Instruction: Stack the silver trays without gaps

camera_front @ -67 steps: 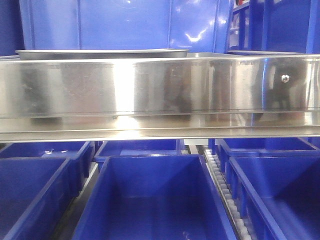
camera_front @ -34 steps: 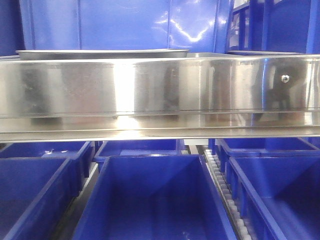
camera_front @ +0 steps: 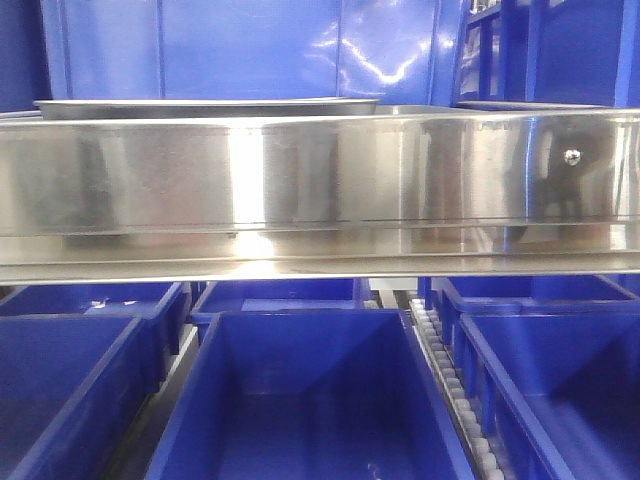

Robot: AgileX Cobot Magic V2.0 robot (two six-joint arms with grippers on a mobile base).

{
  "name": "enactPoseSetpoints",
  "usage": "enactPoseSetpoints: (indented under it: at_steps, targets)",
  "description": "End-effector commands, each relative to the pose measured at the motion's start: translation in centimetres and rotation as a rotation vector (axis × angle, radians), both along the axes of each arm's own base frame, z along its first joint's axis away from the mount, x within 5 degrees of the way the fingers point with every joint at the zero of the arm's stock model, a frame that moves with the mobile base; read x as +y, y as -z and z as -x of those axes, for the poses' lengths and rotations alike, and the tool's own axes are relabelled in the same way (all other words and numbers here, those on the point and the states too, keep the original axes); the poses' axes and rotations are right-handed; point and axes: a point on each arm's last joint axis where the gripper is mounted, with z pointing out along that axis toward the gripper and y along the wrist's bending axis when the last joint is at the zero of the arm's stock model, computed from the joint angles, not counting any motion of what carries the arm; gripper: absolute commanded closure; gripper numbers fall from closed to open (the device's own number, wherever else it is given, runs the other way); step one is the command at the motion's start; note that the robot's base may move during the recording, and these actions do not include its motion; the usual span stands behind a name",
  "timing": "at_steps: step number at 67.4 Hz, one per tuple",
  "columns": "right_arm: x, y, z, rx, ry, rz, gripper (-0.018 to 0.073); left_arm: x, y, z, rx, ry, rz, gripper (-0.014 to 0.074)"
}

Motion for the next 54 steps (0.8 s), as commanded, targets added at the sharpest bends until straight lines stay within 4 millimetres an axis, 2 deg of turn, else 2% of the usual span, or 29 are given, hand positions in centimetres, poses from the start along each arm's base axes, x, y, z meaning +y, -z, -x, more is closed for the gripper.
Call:
enactPoseSetpoints:
  at_steps: [1, 9, 15, 21, 30, 33, 41, 54]
  targets:
    - [0.0, -0.2, 0.1, -0.020, 0.006, -0.004, 0.0580, 0.5, 0.3, 0.4, -0.013, -0.041, -0.082, 0.0584]
    - [0.0, -0.2, 0.1, -0.020, 0.006, -0.004, 0.0580, 0.7, 0.4, 0.9, -0.018, -0.072, -0.108, 0.0584]
    - [0.0, -0.2, 0.1, -0.020, 0.006, -0.004, 0.0580, 0.5, 0.4, 0.7, -0.087, -0.037, -0.275, 0.0584]
    - [0.0, -0.2, 0.1, -0.020, 0.006, -0.004, 0.0580, 0.1, 1.0, 0.3, -0.168, 0.000, -0.357, 0.0584]
    - [0.0, -0.2, 0.1, -0.020, 0.006, -0.004, 0.0580, 0.0, 2.7, -0.3, -0.242, -0.019, -0.355, 0.0584]
    - [0.0, -0.2, 0.1, -0.020, 0.006, -0.004, 0.0580, 0.1, 2.2, -0.2, -0.301, -0.035, -0.343, 0.0584]
    - [0.0, -0.2, 0.1, -0.020, 0.006, -0.004, 0.0580, 0.1, 2.8, -0.3, -0.221, -0.038, -0.295, 0.0584]
    - [0.0, -0.2, 0.1, -0.020, 0.006, -0.004, 0.0580, 0.2, 2.8, -0.3, -0.226, -0.045, -0.285, 0.0584]
